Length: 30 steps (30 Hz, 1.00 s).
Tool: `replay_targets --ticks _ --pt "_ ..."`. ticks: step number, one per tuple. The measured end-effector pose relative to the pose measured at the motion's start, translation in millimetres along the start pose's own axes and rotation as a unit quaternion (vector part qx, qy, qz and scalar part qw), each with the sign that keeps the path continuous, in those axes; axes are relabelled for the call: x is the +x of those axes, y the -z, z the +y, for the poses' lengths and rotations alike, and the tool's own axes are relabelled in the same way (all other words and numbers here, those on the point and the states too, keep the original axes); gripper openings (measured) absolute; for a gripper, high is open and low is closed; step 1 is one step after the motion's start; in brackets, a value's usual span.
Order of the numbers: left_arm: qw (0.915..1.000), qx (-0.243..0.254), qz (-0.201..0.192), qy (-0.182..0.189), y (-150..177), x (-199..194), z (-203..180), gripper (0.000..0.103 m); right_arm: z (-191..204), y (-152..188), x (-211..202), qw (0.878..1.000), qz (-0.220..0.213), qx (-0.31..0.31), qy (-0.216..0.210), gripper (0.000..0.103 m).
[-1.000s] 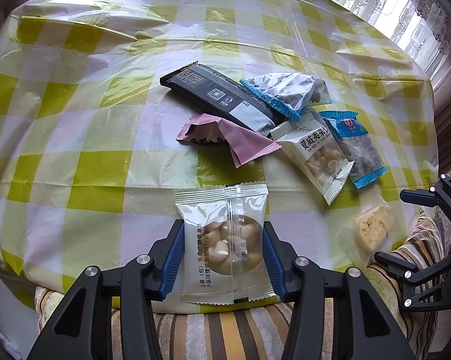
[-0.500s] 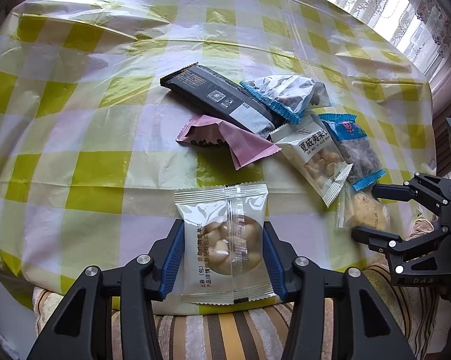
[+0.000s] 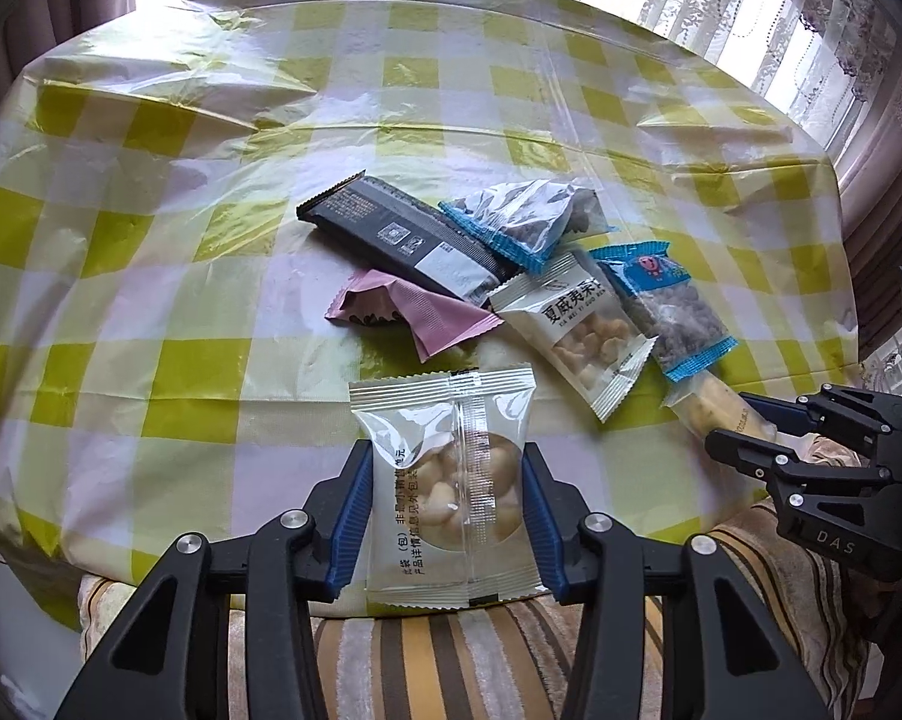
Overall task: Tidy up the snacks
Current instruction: 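Grasp the clear round-cookie bag with the left gripper while the right grasps the clear biscuit bag, then carry both bags to the purple box and open both grippers to drop them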
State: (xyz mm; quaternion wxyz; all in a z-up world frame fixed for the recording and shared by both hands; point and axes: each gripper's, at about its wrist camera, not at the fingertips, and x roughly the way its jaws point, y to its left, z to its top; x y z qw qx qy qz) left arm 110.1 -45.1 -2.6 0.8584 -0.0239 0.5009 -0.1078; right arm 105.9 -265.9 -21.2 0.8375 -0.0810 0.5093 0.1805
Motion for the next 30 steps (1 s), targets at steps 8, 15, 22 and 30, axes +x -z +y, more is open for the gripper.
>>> replay_targets --ticks 8,15,22,30 --pt "0.9993 0.033 -0.016 0.003 -10 -6 -40 0.047 -29 12 -32 0.995 -0.058 0.076 0.001 0.039" --pt "0.9971 0.073 -0.015 0.015 -18 -3 -88 0.047 -57 28 -49 0.991 -0.077 0.113 0.004 0.039" --pt "0.9893 0.137 -0.019 0.046 -27 -5 -152 0.047 -102 56 -90 0.980 -0.107 0.167 0.031 0.039" --pt "0.9668 0.229 -0.018 0.113 -22 -6 -244 0.047 -161 112 -128 0.961 -0.109 0.236 0.091 0.039"
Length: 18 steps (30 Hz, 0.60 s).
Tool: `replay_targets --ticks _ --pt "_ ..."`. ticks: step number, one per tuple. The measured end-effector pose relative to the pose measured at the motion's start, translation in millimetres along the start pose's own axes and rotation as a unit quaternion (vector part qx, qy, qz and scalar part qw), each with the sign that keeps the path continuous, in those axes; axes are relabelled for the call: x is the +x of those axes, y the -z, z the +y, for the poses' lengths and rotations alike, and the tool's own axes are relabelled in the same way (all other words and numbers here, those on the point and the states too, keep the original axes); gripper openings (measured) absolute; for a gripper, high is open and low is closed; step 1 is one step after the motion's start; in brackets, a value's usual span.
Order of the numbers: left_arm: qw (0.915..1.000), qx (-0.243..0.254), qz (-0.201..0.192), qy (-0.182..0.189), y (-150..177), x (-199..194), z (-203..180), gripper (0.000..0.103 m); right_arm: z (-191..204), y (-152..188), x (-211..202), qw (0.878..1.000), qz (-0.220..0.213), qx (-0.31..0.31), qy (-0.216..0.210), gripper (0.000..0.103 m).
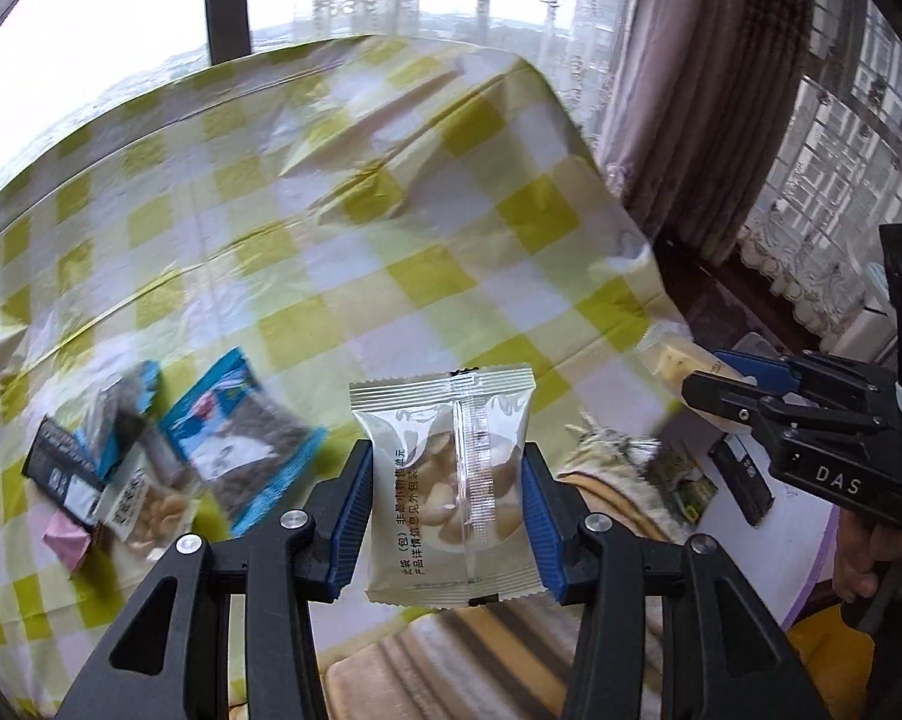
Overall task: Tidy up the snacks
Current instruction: 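Carry both bags to the purple box and open both grippers to drop them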
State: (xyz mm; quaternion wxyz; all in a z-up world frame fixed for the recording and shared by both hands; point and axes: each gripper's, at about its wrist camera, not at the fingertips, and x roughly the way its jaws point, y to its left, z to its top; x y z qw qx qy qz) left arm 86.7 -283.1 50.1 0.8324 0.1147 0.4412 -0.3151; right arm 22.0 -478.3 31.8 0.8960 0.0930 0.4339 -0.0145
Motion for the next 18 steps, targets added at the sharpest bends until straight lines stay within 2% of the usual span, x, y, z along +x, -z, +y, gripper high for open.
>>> replay_targets --ticks 6,9,12,18 --pt "0.9953 0.063 0.011 0.072 -12 16 -64 0.047 -56 28 -14 0.998 0.017 0.044 0.049 0.039" --pt "0.9883 0.087 0.031 0.122 -13 27 -95 0.047 -79 46 -17 0.995 0.033 0.064 0.072 0.039" --pt "0.9819 0.108 0.050 0.147 -11 41 -122 0.048 -99 63 -21 0.991 0.045 0.086 0.088 0.039" --pt "0.9748 0.097 0.085 0.182 -9 65 -141 0.050 -126 87 -28 0.985 0.067 0.114 0.109 0.039"
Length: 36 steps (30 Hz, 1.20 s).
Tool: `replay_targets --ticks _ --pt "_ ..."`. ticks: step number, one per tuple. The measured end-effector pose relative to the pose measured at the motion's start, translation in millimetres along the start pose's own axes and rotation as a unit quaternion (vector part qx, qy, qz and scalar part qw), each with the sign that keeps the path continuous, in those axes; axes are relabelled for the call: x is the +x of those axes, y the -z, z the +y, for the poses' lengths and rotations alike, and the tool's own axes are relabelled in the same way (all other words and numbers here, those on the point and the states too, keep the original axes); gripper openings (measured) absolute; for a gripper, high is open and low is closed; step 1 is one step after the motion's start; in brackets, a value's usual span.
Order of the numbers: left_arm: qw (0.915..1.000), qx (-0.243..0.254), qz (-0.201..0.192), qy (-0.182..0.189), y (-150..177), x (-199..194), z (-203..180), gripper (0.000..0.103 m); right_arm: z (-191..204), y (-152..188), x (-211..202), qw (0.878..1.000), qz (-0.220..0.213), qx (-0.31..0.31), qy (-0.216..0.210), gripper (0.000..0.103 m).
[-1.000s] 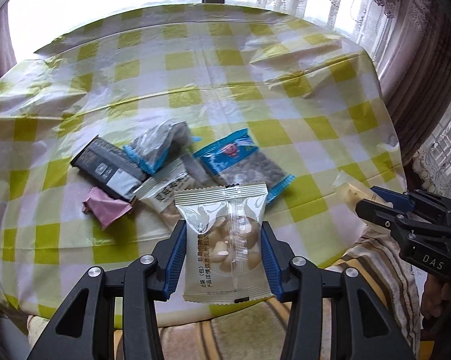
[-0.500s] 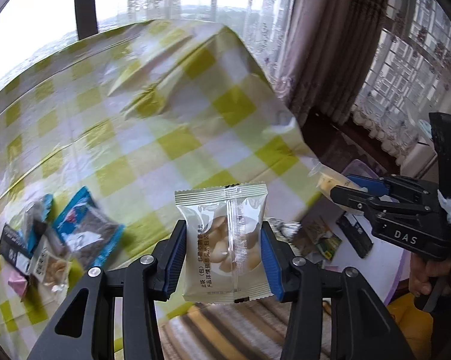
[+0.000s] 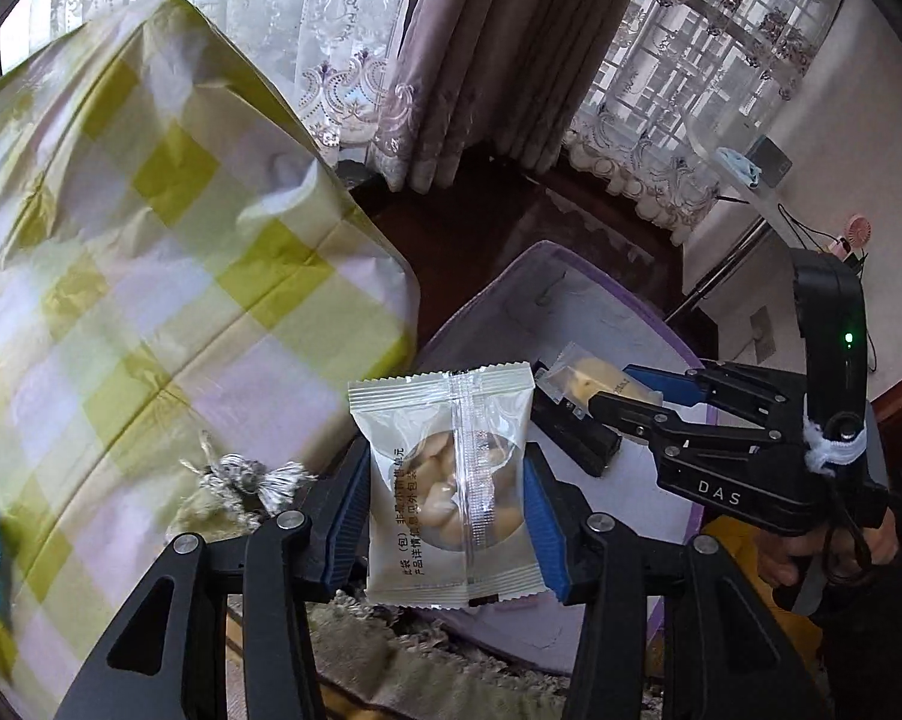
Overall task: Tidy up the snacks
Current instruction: 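Carry both bags to the purple box and open both grippers to drop them, then move both tools back over the remaining snacks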
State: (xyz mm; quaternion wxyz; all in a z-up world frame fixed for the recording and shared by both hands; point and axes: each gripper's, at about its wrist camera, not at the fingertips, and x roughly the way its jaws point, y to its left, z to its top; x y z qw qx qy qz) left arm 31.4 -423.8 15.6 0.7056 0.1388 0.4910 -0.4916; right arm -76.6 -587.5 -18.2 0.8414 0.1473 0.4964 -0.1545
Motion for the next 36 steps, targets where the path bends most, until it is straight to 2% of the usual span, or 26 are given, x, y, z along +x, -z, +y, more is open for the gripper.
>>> replay_targets --ticks 2,6,7,11,14,18,22,27,29,33,36 --pt "0.9998 -0.013 0.006 0.013 -2 6 4 0.052 -3 2 1 1.000 0.011 -0.002 -0.003 0.041" --pt "0.9991 -0.040 -0.006 0.009 -2 2 16 0.072 -2 3 -2 1.000 0.007 -0.008 0.001 0.046" --pt "0.9989 -0.045 -0.013 0.005 -2 -2 19 0.074 -1 3 -2 1.000 0.006 -0.006 0.001 0.049" --pt "0.9967 -0.064 -0.042 -0.026 0 -19 30 0.078 7 0 -2 1.000 0.001 -0.011 -0.003 0.054" --pt "0.9918 -0.071 -0.070 -0.080 4 -32 35 0.081 19 -4 -7 1.000 -0.012 -0.027 -0.002 0.062" --pt "0.9819 -0.067 -0.101 -0.145 11 -46 37 0.083 35 -12 -12 0.999 -0.030 -0.036 -0.007 0.065" --pt "0.9702 -0.031 -0.143 -0.193 21 -64 41 0.084 54 -20 -15 0.998 -0.050 -0.041 -0.010 0.073" --pt "0.9513 -0.046 -0.190 -0.238 31 -91 69 0.084 87 -28 -19 0.994 -0.078 -0.070 -0.028 0.078" --pt "0.9431 -0.055 -0.201 -0.259 35 -98 80 0.084 104 -29 -19 0.992 -0.087 -0.086 -0.022 0.080" --pt "0.9362 -0.079 -0.225 -0.258 51 -121 105 0.084 140 -31 -19 0.987 -0.104 -0.120 0.008 0.081" --pt "0.9261 -0.108 -0.242 -0.269 65 -137 123 0.084 164 -32 -21 0.984 -0.117 -0.136 0.000 0.088"
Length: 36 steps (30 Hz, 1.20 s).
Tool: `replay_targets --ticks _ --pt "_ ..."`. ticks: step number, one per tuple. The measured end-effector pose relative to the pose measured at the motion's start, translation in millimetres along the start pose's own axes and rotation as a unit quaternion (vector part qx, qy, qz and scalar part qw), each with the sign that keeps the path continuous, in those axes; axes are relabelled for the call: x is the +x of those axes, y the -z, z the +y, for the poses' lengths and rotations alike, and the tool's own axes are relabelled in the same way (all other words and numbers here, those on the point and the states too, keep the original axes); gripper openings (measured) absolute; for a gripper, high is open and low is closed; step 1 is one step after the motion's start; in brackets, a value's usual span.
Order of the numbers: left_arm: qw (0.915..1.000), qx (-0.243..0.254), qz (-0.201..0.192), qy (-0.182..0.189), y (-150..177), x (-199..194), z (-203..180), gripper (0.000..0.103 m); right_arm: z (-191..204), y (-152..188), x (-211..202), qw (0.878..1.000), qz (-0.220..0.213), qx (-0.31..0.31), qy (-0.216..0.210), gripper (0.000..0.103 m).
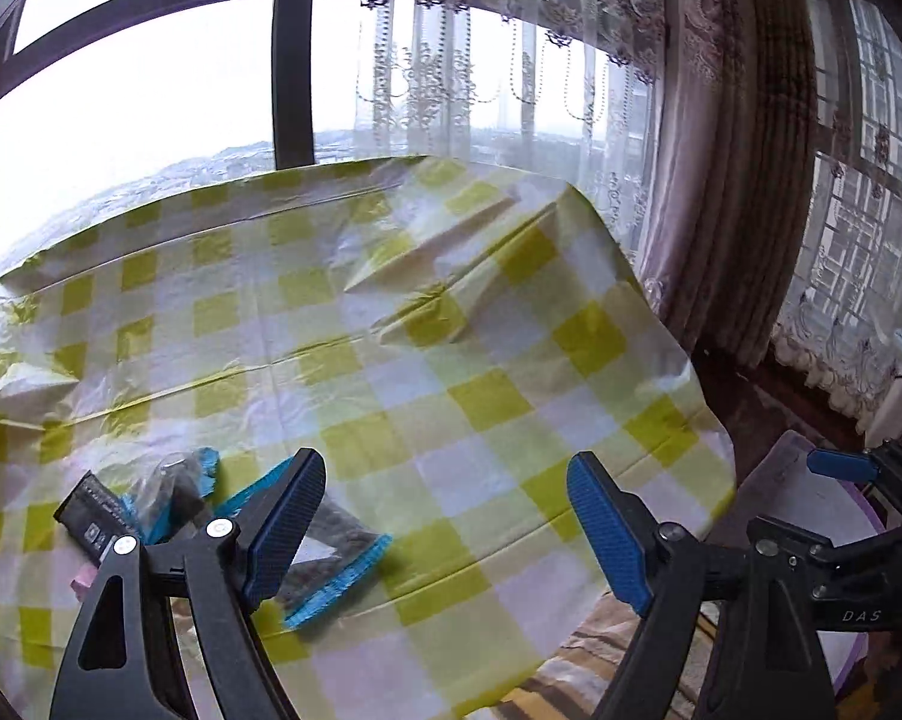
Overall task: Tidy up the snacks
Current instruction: 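Move both tools back over the remaining snacks, then grasp the pink wrapper with the left gripper while the right grasps the blue candy bag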
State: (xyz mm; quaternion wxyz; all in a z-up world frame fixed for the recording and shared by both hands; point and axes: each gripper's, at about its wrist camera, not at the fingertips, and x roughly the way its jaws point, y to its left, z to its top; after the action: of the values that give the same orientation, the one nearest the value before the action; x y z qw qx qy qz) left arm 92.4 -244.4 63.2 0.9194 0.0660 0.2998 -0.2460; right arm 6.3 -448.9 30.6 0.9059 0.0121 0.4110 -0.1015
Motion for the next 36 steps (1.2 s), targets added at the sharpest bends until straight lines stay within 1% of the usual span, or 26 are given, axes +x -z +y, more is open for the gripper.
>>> replay_targets --ticks 2,5,10,13,15,17,19,20,21,22,23,25,27,29,31,32,33,36 --pt "0.9994 -0.019 -0.008 -0.027 2 -6 19 0.084 15 -6 -2 1.000 -0.011 -0.012 -0.007 0.088" --pt "0.9959 -0.072 -0.018 -0.051 7 -13 53 0.084 36 -15 -1 0.999 -0.022 -0.026 -0.013 0.091" --pt "0.9850 -0.145 -0.019 -0.091 19 -24 105 0.084 66 -27 4 0.996 -0.020 -0.022 -0.078 0.091" --pt "0.9741 -0.201 -0.018 -0.101 29 -29 135 0.082 91 -34 7 0.996 -0.021 -0.040 -0.075 0.091" --pt "0.9630 -0.244 -0.023 -0.113 37 -35 155 0.077 105 -38 11 0.995 -0.017 -0.051 -0.082 0.091" --pt "0.9539 -0.274 -0.028 -0.120 45 -40 171 0.077 117 -42 15 0.994 -0.013 -0.055 -0.098 0.091" --pt "0.9446 -0.300 -0.027 -0.130 52 -41 184 0.077 129 -45 20 0.993 -0.013 -0.061 -0.099 0.091" --pt "0.9391 -0.316 -0.023 -0.134 56 -41 191 0.075 135 -46 23 0.993 -0.012 -0.067 -0.101 0.091" --pt "0.9339 -0.330 -0.015 -0.138 60 -39 198 0.070 141 -47 26 0.992 -0.012 -0.073 -0.103 0.091" --pt "0.9287 -0.344 -0.006 -0.138 64 -36 204 0.066 147 -49 31 0.991 -0.009 -0.077 -0.105 0.091" --pt "0.9231 -0.360 0.003 -0.134 69 -33 210 0.059 152 -51 34 0.991 -0.008 -0.079 -0.108 0.091" --pt "0.9146 -0.381 0.025 -0.134 78 -26 219 0.056 162 -53 41 0.990 -0.001 -0.086 -0.116 0.091" --pt "0.9085 -0.396 0.039 -0.127 85 -18 224 0.053 172 -56 48 0.988 0.005 -0.092 -0.123 0.091" --pt "0.9041 -0.408 0.050 -0.118 90 -12 228 0.053 181 -58 56 0.987 0.015 -0.097 -0.131 0.091" --pt "0.8995 -0.417 0.061 -0.114 95 -8 231 0.049 190 -60 66 0.984 0.030 -0.102 -0.140 0.091" --pt "0.8974 -0.421 0.067 -0.114 98 -6 232 0.045 194 -60 71 0.983 0.036 -0.106 -0.144 0.091" --pt "0.8967 -0.422 0.071 -0.112 99 -4 233 0.043 198 -61 75 0.982 0.040 -0.109 -0.150 0.091" --pt "0.8976 -0.421 0.082 -0.104 101 4 232 0.042 207 -63 86 0.980 0.048 -0.114 -0.157 0.091"
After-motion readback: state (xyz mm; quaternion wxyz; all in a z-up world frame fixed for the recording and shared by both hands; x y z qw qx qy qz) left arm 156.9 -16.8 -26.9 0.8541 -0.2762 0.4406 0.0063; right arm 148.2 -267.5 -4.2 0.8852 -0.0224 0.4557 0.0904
